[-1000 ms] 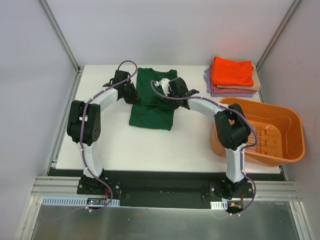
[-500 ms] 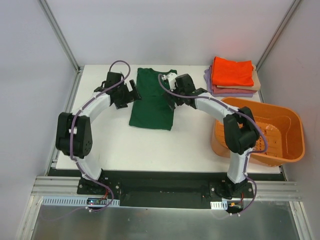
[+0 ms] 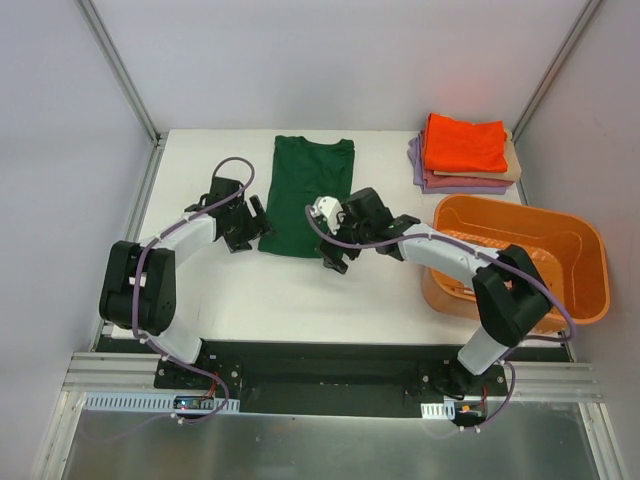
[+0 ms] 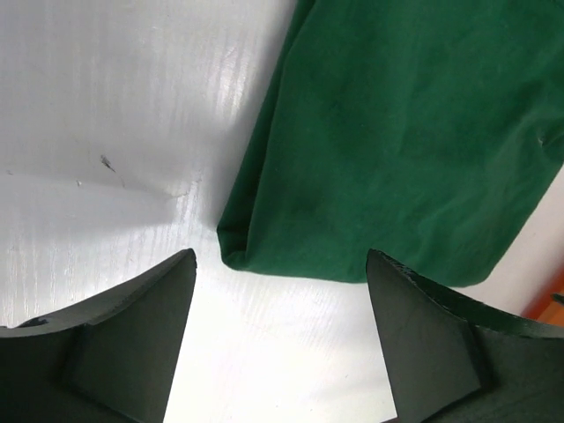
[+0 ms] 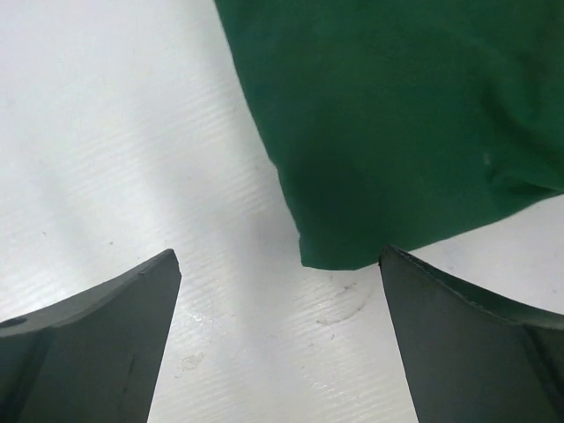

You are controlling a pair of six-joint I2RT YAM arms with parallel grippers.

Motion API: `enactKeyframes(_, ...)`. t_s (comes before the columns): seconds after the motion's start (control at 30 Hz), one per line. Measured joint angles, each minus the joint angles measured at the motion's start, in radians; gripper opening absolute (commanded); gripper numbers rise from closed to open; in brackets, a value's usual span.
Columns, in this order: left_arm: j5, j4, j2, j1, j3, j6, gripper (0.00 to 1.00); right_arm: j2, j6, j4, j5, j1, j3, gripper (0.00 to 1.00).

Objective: Fold and stack the t-shirts
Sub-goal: Grab one side of the 2/3 rectangular tshirt with both arms

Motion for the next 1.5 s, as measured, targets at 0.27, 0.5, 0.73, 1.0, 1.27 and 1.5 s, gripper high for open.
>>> enactKeyframes(0.27,-0.011,0.021,0.07,0.0,0.0,-0.035,0.6,0.164,-0.11,-0.097,0.036,0.012,0.06,0.82)
enactKeyframes(0.5,0.0,0.038,0.135,0.006,0.028,-0.054,0.39,0.22,-0.16,-0.125,0.088,0.017,0.097,0.75)
enactKeyframes(0.73,0.0,0.051,0.162,0.006,0.035,-0.062,0.18,0.252,-0.18,-0.127,0.141,0.018,0.114,0.64)
enactKeyframes(1.0,0.001,0.051,0.18,0.006,0.05,-0.066,0.0,0.265,-0.201,-0.122,0.172,0.027,0.128,0.27)
enactKeyframes(1.27,-0.019,0.038,0.032,0.006,-0.061,-0.074,0.0,0.194,-0.189,-0.136,0.137,0.047,0.068,0.01)
enactKeyframes(1.5,-0.1,-0.018,-0.369,0.005,-0.21,-0.1,0.0,-0.064,-0.021,-0.154,-0.087,0.082,-0.033,0.01)
